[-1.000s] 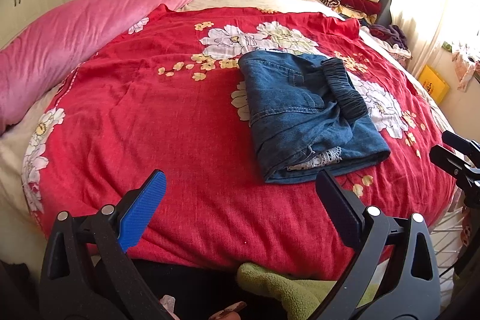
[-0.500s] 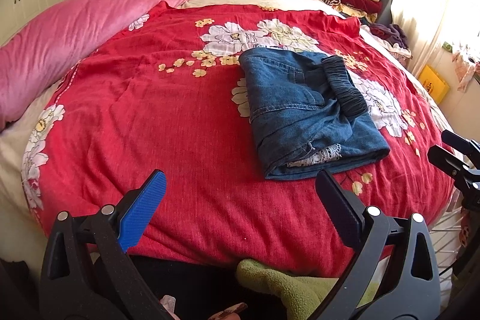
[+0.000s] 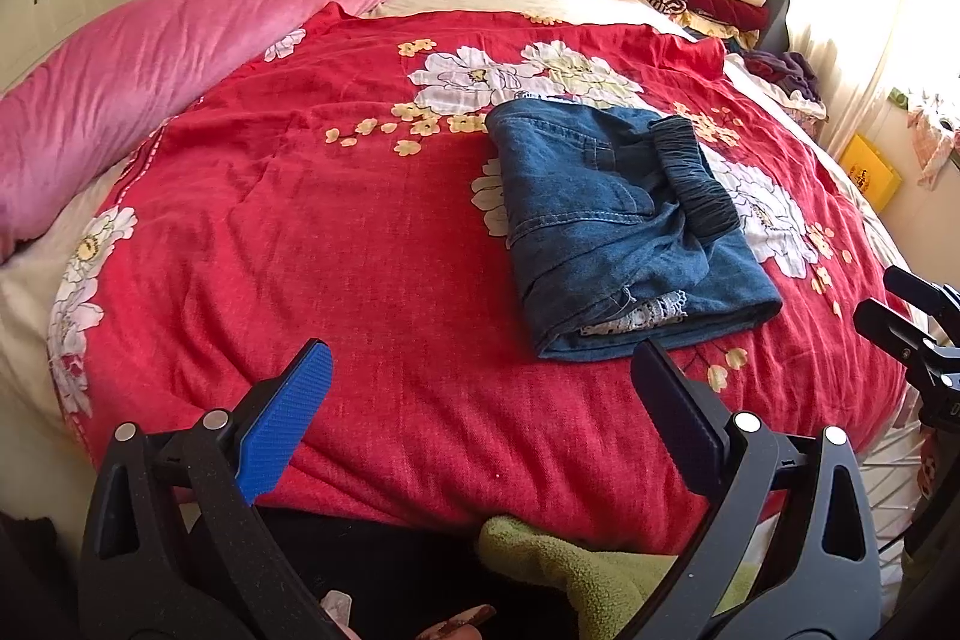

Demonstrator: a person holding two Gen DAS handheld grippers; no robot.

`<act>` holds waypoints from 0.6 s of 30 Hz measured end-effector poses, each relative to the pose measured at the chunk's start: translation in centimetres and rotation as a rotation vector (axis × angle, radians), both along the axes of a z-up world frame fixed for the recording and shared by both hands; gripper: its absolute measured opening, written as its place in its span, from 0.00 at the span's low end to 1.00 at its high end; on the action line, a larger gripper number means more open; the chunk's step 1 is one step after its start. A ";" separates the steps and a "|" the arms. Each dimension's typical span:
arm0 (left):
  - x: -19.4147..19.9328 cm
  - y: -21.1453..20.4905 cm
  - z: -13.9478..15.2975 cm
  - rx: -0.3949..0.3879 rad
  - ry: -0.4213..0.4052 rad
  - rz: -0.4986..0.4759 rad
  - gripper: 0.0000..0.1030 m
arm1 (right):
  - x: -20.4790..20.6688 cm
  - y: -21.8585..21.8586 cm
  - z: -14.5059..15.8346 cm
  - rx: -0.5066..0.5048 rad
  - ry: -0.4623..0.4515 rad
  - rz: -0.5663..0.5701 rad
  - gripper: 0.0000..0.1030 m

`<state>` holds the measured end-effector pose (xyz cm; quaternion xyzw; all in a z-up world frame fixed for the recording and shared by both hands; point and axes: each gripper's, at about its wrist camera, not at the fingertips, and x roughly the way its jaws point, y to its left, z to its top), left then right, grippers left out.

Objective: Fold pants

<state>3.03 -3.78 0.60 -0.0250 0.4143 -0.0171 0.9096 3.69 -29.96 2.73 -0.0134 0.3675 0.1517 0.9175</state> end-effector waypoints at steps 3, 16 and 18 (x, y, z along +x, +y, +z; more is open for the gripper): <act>0.0 0.1 0.0 0.001 0.000 0.003 0.91 | 0.1 0.1 -0.1 -0.003 0.002 0.003 0.96; -0.1 0.5 0.0 0.004 0.003 0.012 0.91 | 0.1 -0.2 -0.2 -0.010 0.004 0.001 0.96; -0.1 0.5 0.0 0.003 0.004 0.012 0.91 | 0.3 -0.1 -0.2 -0.014 0.005 -0.001 0.96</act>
